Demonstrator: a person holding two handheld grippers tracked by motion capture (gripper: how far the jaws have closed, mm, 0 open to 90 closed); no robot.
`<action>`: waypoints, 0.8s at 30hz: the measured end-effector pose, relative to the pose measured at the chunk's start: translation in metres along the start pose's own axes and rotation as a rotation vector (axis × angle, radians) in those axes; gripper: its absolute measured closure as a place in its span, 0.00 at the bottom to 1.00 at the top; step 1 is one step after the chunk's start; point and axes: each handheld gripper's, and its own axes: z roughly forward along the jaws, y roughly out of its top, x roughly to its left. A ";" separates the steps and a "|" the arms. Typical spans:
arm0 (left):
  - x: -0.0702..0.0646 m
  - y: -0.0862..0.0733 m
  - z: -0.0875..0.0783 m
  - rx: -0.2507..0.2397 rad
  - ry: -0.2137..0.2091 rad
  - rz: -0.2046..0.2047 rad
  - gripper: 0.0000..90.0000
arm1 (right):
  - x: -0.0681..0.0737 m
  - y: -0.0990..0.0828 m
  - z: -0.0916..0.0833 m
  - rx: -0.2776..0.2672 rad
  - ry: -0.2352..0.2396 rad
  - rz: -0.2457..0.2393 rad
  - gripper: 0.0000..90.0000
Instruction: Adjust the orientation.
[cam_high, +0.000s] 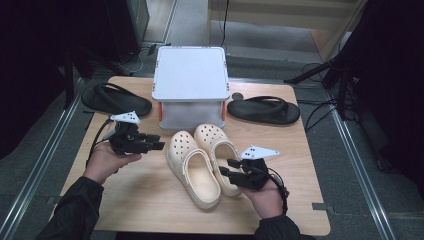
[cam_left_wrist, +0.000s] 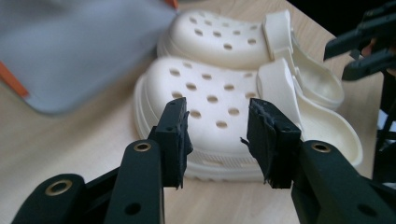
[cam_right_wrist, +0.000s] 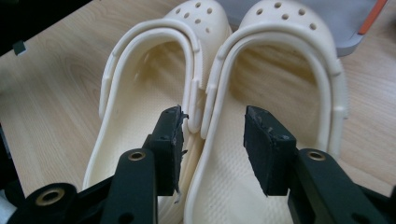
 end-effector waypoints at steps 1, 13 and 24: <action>0.001 0.004 -0.001 0.006 0.007 0.002 0.68 | 0.001 -0.001 0.002 0.004 0.002 -0.001 0.65; 0.020 0.031 -0.006 0.000 0.029 -0.042 0.90 | 0.003 -0.001 0.008 0.000 0.008 0.009 0.64; 0.029 0.063 -0.019 -0.032 0.030 -0.044 0.97 | 0.004 -0.002 0.013 0.001 0.001 0.012 0.63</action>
